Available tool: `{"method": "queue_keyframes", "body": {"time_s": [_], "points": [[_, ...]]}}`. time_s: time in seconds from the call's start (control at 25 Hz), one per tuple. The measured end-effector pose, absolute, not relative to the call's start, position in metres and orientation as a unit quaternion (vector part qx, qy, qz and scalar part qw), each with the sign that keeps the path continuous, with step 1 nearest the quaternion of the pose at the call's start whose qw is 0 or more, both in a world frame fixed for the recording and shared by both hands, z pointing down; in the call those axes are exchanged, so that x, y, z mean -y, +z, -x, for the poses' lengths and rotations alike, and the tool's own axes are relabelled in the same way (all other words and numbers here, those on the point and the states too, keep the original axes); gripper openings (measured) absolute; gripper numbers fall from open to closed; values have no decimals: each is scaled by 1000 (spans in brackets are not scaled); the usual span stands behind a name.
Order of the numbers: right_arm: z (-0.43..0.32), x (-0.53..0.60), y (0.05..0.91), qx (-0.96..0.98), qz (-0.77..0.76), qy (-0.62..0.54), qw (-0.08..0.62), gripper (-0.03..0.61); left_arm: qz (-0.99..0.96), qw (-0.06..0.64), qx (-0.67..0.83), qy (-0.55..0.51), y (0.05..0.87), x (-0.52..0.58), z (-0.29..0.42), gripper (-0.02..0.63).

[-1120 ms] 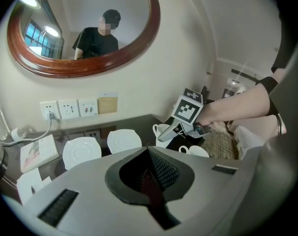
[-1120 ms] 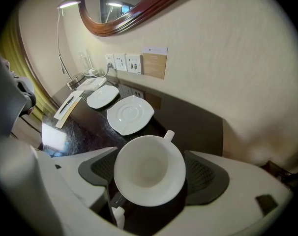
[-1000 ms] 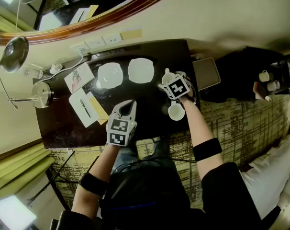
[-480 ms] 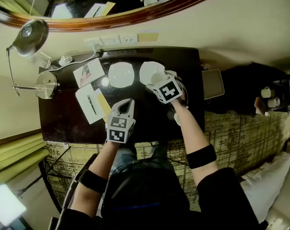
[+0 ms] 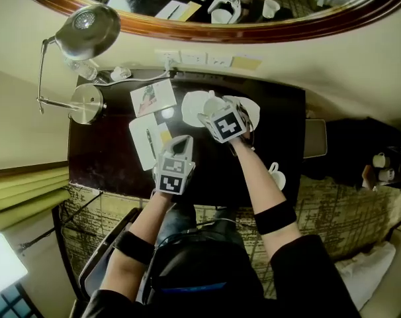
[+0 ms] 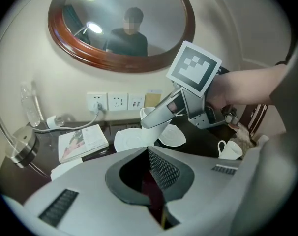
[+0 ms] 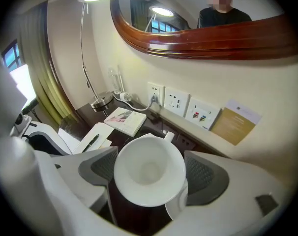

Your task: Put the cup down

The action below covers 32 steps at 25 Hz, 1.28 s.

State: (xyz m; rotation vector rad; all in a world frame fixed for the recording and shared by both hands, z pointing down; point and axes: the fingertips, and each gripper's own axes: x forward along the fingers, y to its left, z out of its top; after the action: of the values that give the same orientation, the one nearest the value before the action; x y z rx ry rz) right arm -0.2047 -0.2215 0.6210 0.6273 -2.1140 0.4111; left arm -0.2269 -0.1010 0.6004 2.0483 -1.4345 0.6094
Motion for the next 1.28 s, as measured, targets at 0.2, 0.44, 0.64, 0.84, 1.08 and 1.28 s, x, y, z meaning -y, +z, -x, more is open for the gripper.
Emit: {"method": "queue_keyframes", "body": {"time_s": [0.2, 0.44, 0.64, 0.84, 1.08, 1.28], "points": [[237, 234, 637, 846, -260, 167, 435, 428, -760, 280, 543, 223, 605, 112, 251, 5], [256, 242, 653, 842, -264, 173, 438, 428, -756, 285, 547, 220, 611, 116, 272, 5], [258, 244, 660, 840, -272, 170, 437, 430, -752, 291, 550, 219, 617, 115, 281, 5], [263, 244, 660, 841, -274, 169, 436, 430, -751, 295, 549, 218, 622, 116, 282, 6], [261, 238, 659, 843, -275, 147, 438, 436, -748, 303, 550, 215, 622, 114, 278, 6], [258, 241, 651, 850, -288, 135, 421, 476, -744, 307, 555, 211, 620, 111, 276, 6]]}}
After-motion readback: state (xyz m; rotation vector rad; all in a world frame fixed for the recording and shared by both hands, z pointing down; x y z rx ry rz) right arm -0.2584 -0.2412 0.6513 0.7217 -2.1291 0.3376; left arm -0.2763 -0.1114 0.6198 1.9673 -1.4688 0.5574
